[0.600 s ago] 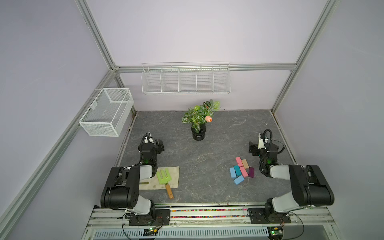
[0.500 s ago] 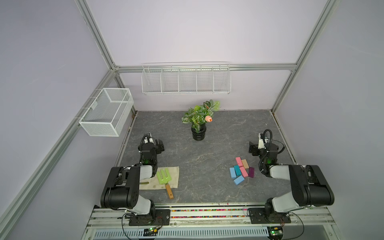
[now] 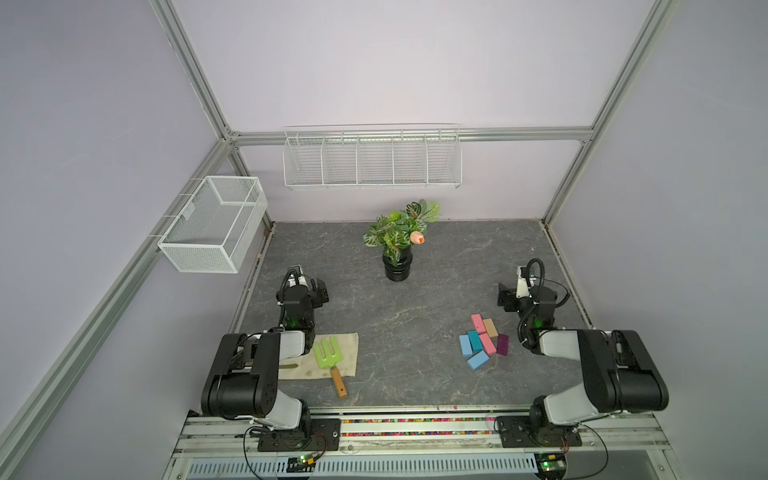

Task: Assemble the number 8 with building blocks
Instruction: Pick up the building block from the center of the board.

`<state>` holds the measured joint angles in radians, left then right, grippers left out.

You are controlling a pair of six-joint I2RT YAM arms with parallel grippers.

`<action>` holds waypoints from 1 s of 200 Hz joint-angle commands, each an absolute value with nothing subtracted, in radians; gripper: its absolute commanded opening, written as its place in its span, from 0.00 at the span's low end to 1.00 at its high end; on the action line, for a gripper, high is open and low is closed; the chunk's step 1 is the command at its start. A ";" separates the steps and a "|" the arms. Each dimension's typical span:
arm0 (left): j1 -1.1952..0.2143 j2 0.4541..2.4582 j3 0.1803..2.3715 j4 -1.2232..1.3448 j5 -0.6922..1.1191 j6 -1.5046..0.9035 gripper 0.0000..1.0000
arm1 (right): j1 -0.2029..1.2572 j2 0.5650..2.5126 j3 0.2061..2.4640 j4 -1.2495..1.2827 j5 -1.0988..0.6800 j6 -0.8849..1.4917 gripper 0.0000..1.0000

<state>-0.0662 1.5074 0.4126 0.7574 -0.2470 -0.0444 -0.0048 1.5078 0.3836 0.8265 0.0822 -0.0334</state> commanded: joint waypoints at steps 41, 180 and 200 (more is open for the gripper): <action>-0.063 1.461 0.487 0.639 -0.247 -0.037 0.99 | -0.002 1.415 0.485 0.584 0.133 -0.010 0.89; -0.220 1.094 0.953 -0.474 -0.270 -0.560 1.00 | 0.070 1.277 0.964 -0.458 0.109 0.447 0.89; -0.221 0.898 0.813 -0.406 -0.267 -0.616 1.00 | 0.068 1.258 0.937 -0.476 0.014 0.438 0.89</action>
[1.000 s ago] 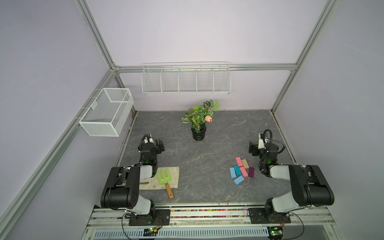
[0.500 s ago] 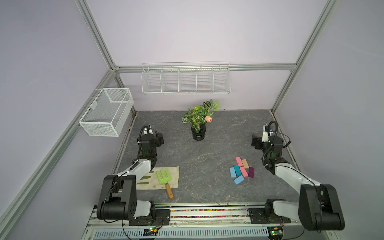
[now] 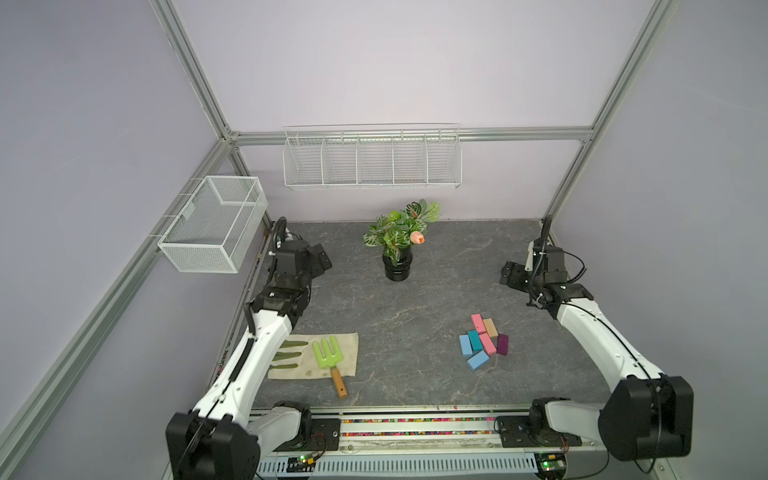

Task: Assemble the number 8 with building blocks
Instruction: Pick up the building block from the center of the board.

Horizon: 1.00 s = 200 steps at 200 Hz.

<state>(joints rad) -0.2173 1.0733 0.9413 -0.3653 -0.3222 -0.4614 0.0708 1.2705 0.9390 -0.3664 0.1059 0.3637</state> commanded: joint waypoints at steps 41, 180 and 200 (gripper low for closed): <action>-0.221 0.717 0.768 -0.595 -0.262 -0.640 1.00 | 0.122 1.278 0.946 -0.577 -0.004 0.367 0.89; -0.486 1.050 0.860 -0.684 -0.307 -0.750 1.00 | 0.321 1.542 0.926 -0.583 0.049 0.331 0.64; -0.488 1.064 0.874 -0.707 -0.314 -0.746 1.00 | 0.338 1.564 0.933 -0.578 0.052 0.328 0.64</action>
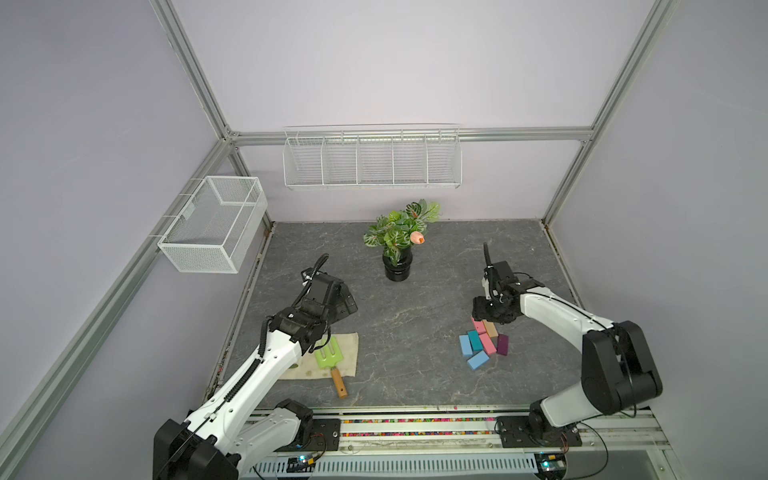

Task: Assemble the number 8 with building blocks
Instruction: Pick up the building block from the center of the board.

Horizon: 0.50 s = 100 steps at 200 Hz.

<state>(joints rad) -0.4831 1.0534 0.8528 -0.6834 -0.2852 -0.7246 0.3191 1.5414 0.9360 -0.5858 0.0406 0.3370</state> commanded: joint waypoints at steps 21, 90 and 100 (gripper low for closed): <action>-0.489 1.076 0.873 -0.697 -0.306 -0.745 1.00 | 0.339 1.588 0.945 -0.576 0.049 0.324 0.63; -0.489 1.104 0.860 -0.687 -0.317 -0.758 1.00 | 0.359 1.675 0.991 -0.566 0.024 0.315 0.55; -0.490 1.099 0.857 -0.686 -0.318 -0.759 1.00 | 0.363 1.688 1.000 -0.571 0.033 0.315 0.52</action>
<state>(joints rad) -0.4847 1.1038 0.8528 -0.6865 -0.2916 -0.7322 0.3462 1.6436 0.9794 -0.5743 0.0364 0.3275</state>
